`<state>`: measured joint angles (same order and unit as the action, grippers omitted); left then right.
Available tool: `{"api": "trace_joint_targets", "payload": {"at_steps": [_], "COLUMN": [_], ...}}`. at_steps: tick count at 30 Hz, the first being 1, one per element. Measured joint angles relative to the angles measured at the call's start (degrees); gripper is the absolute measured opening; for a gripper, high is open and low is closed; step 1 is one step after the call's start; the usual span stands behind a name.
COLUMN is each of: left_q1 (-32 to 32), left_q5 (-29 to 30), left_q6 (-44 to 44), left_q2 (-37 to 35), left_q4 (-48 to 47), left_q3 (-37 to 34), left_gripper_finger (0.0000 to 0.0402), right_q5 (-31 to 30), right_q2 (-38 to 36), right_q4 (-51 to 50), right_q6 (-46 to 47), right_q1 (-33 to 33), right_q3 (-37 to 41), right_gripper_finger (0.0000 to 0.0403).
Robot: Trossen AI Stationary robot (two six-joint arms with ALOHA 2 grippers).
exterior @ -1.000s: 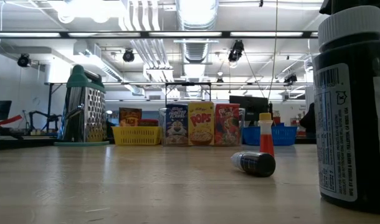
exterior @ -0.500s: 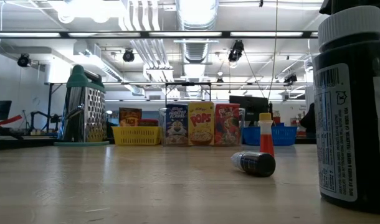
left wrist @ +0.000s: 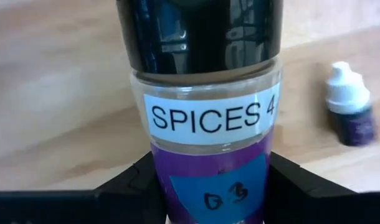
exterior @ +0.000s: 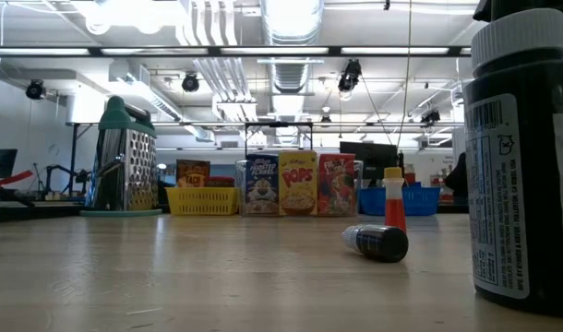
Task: Pick & Place Kitchen Items
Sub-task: Put the violet seasoning bottle into the yellow bin
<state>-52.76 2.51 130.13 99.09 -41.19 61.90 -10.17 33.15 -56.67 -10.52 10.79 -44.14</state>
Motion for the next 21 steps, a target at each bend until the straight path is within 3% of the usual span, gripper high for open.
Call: {"api": "trace_joint_targets", "payload": {"at_steps": [3, 6, 12, 21], "left_q1": [-0.43, -0.50, 1.54, 5.64], "left_q5": [-0.05, 4.31, 29.95, 58.77], "left_q6": [-1.04, -5.74, -18.20, -44.70], "left_q2": [-0.68, -1.54, -4.18, -9.59], "left_q4": [-4.75, -9.06, -12.40, -11.31], "left_q3": [1.16, 2.25, 2.15, 2.69], "left_gripper_finger": [0.0188, 0.0188, 0.0188, 0.0188], "right_q5": [0.00, 0.02, 0.02, 0.01], "right_q2": [-0.01, 0.00, -0.02, 0.00], "right_q4": [-0.02, 0.00, -0.02, 0.00], "right_q6": [0.00, 0.00, 0.00, 0.00], "right_q1": [-0.01, -0.02, -0.01, -0.01], "right_q3": [0.01, 0.00, 0.00, 0.00], "right_gripper_finger": [0.0008, 0.0008, 0.0008, 0.0008]}}
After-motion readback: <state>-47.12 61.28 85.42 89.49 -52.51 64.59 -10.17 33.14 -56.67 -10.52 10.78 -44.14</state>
